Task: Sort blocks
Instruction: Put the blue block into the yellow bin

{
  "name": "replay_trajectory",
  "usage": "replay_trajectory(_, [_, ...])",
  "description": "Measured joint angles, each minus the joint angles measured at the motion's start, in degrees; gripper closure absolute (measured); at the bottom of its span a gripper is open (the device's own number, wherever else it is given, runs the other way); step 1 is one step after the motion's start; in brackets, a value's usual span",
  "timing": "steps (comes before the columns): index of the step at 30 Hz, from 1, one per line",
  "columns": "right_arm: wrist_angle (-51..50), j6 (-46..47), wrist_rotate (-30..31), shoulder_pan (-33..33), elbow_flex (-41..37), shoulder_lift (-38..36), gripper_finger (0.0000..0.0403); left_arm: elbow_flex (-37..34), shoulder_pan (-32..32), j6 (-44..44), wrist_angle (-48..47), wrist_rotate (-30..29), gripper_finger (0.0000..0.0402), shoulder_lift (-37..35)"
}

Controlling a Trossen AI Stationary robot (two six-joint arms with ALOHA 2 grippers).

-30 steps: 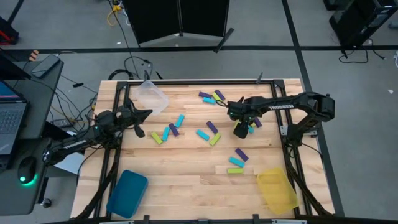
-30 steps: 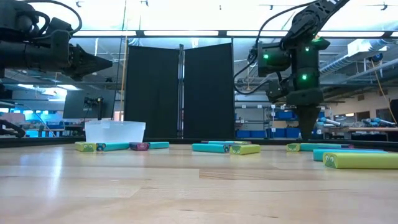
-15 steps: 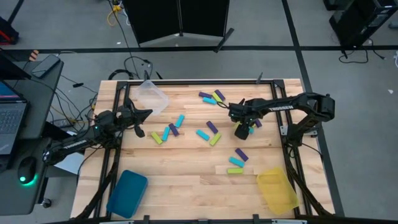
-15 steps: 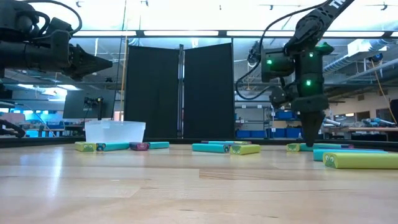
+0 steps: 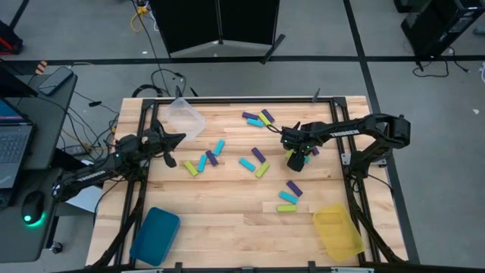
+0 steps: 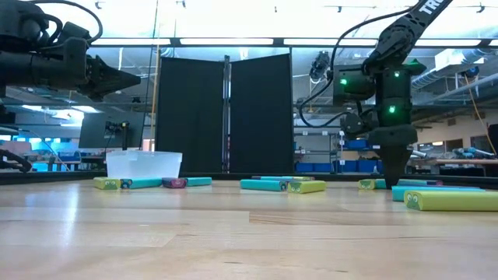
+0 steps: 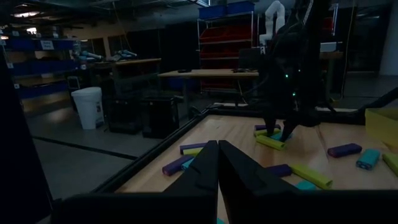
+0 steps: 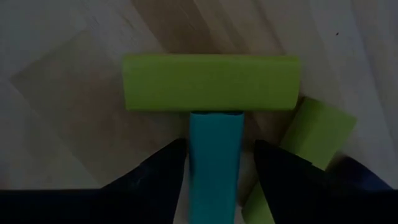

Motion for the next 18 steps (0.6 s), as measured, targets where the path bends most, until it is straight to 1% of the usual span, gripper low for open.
replay_trajectory(3, [0.3, 0.0, -0.2, 0.0, 0.0, 0.0, 0.0217, 0.0, 0.0, 0.0, 0.0, 0.0, 0.0385, 0.0])
replay_trajectory(9, [0.3, 0.0, -0.6, -0.2, 0.0, 0.1, 0.0286, 0.0, 0.0, 0.0, 0.0, 0.0, 0.0385, 0.0])
replay_trajectory(13, [-0.5, 0.6, -0.5, -0.2, 0.7, 0.1, 0.0286, 0.0, 0.0, 0.0, 0.0, 0.0, 0.0385, 0.0])
replay_trajectory(18, [-6.0, 1.5, 0.1, 1.8, 5.4, 0.5, 0.0286, 0.0, 0.0, 0.0, 0.0, 0.0, 0.0385, 0.0])
